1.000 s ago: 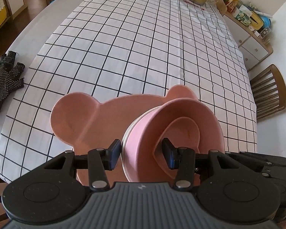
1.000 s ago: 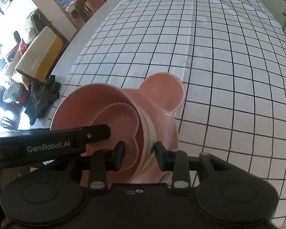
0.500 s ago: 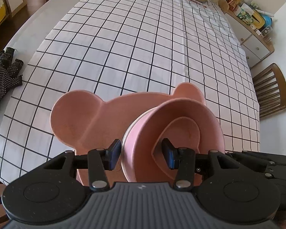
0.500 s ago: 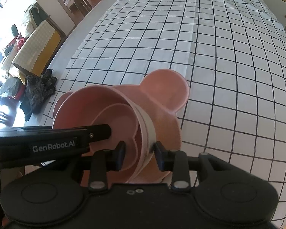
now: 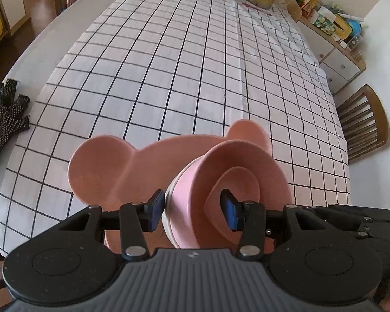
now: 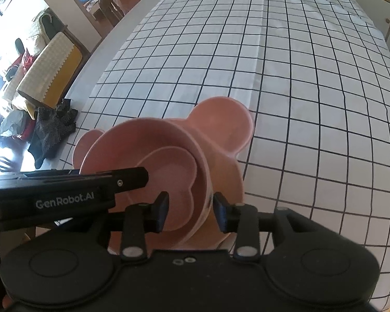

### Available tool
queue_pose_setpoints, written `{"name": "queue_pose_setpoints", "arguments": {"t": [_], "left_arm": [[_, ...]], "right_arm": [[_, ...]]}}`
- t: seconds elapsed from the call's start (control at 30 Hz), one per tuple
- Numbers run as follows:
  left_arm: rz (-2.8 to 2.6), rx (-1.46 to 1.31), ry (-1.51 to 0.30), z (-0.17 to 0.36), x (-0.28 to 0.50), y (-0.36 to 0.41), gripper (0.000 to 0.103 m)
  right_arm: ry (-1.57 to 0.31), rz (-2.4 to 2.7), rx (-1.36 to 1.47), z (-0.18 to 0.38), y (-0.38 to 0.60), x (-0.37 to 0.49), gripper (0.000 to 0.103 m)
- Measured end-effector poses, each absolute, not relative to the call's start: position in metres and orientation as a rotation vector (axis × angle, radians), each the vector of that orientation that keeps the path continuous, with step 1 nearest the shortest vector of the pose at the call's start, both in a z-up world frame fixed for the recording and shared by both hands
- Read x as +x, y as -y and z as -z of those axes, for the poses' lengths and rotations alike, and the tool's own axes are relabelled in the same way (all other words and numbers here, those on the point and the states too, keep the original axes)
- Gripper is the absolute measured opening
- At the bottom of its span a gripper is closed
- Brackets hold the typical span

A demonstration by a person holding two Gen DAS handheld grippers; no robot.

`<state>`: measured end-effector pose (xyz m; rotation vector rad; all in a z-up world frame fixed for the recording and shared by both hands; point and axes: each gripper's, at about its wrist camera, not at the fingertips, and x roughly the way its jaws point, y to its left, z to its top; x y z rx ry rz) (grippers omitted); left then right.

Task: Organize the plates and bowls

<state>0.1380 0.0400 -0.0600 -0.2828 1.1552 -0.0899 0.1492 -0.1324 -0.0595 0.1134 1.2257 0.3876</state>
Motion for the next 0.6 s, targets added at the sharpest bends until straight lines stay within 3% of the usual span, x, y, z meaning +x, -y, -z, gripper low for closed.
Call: {"name": "queue_pose_setpoints", "arguments": {"t": [0.33, 0.6], "left_arm": [[0.104, -0.216, -1.082, 0.04, 0.121, -0.035, 0.047], [0.104, -0.177, -1.008, 0.024, 0.103, -0.037, 0.054]], "right_arm": [[-1.172, -0.392, 0.101, 0.045, 0.138, 0.135, 0.04], [-1.109, -0.414, 0.102, 0.028, 0.145, 0.121, 0.044]]}}
